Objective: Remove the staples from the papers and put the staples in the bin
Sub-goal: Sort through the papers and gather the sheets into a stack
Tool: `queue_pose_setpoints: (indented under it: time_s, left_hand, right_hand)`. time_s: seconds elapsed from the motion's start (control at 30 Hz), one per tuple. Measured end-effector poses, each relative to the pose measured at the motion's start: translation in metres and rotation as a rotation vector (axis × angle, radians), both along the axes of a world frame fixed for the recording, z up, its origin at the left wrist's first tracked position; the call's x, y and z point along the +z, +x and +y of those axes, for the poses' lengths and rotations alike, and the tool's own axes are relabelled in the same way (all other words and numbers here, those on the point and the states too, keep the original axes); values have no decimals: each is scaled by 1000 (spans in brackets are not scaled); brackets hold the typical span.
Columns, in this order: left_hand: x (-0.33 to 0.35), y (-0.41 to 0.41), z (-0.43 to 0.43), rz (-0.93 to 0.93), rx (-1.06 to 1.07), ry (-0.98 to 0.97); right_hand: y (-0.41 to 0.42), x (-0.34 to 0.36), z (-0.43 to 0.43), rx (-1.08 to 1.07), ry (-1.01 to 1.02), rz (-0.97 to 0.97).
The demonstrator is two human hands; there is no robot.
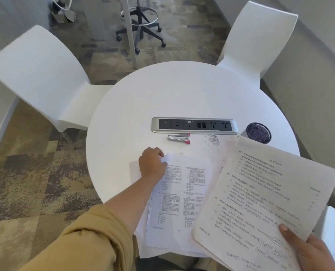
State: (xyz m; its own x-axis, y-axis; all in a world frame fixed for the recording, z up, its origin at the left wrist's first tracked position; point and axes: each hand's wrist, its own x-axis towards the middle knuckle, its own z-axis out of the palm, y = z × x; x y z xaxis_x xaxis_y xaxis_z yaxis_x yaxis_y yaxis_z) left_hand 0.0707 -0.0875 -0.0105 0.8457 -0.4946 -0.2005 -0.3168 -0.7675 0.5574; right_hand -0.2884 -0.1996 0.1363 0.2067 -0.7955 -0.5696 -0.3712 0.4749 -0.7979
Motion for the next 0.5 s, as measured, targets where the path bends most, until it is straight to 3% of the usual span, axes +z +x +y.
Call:
queue_pose_setpoints:
  time_s: [0.07, 0.2, 0.27, 0.33, 0.5]
  left_hand:
    - [3, -2, 3, 42, 29, -72]
    - [17, -12, 11, 340, 189, -422]
    - [26, -20, 18, 455, 262, -507]
    - [29, -30, 31, 555, 266, -465]
    - [15, -83, 73, 702, -109, -117]
  right_hand:
    - [4, -1, 2, -4, 4, -39]
    - [7, -14, 1, -43, 90, -133]
    - [10, -19, 1, -53, 132, -161]
    - [14, -23, 3, -53, 173, -185]
    - [20, -24, 9, -65, 232, -209]
